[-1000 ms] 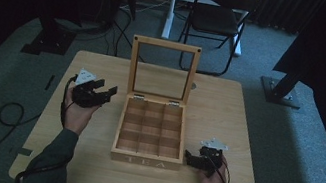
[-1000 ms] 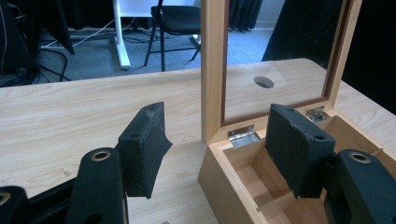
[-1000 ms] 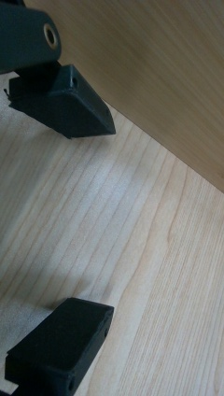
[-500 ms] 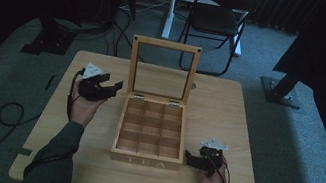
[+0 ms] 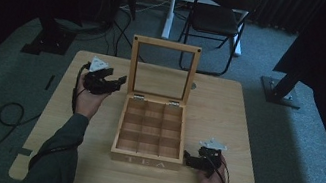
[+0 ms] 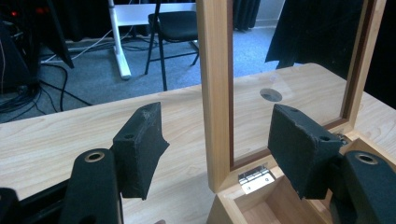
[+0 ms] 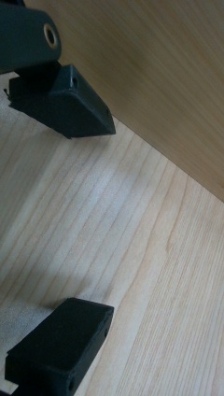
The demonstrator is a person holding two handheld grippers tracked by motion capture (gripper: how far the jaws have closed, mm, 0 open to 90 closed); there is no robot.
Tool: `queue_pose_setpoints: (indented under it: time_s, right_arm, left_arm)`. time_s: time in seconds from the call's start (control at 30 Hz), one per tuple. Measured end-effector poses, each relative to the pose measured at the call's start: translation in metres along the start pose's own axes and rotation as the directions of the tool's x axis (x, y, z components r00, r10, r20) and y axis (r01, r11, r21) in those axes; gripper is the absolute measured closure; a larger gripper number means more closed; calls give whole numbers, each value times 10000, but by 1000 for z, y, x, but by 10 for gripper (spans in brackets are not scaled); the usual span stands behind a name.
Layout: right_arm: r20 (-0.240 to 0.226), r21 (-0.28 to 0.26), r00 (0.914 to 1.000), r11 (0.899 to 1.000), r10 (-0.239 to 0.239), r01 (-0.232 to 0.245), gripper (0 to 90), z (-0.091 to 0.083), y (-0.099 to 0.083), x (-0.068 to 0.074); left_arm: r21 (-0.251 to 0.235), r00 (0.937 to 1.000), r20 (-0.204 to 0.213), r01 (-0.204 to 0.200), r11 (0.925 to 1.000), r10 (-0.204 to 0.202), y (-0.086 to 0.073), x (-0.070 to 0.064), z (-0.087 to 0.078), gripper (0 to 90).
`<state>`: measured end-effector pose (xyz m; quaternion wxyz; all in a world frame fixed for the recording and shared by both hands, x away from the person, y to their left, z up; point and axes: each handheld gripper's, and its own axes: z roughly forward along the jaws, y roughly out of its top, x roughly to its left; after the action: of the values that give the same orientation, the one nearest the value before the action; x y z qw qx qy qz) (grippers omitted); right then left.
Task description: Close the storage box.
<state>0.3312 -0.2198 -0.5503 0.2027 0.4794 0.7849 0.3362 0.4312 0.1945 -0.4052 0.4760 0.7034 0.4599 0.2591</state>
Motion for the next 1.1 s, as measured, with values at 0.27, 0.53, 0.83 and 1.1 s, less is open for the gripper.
queue_pose_setpoints:
  time_s: [0.27, 0.53, 0.83, 1.1]
  right_arm:
    - [0, -1, 10000, 10000, -2, 2, 117, 0, 0, 0]
    - [-1, -1, 10000, 10000, -2, 2, 117, 0, 0, 0]
    - [-2, -2, 10000, 10000, -6, 6, 117, 0, 0, 0]
    - [-1, -3, 10000, 10000, -6, 6, 117, 0, 0, 0]
  left_arm:
    - [120, 9998, -179, 17, 9999, -15, 4, 4, 10, 344]
    - [279, 9995, -313, -79, 9996, 88, 9, 7, 19, 339]
    - [498, 9993, -373, -75, 9987, 93, 15, 6, 35, 340]
    - [744, 9992, -287, -240, 9969, 262, 19, -2, 53, 340]
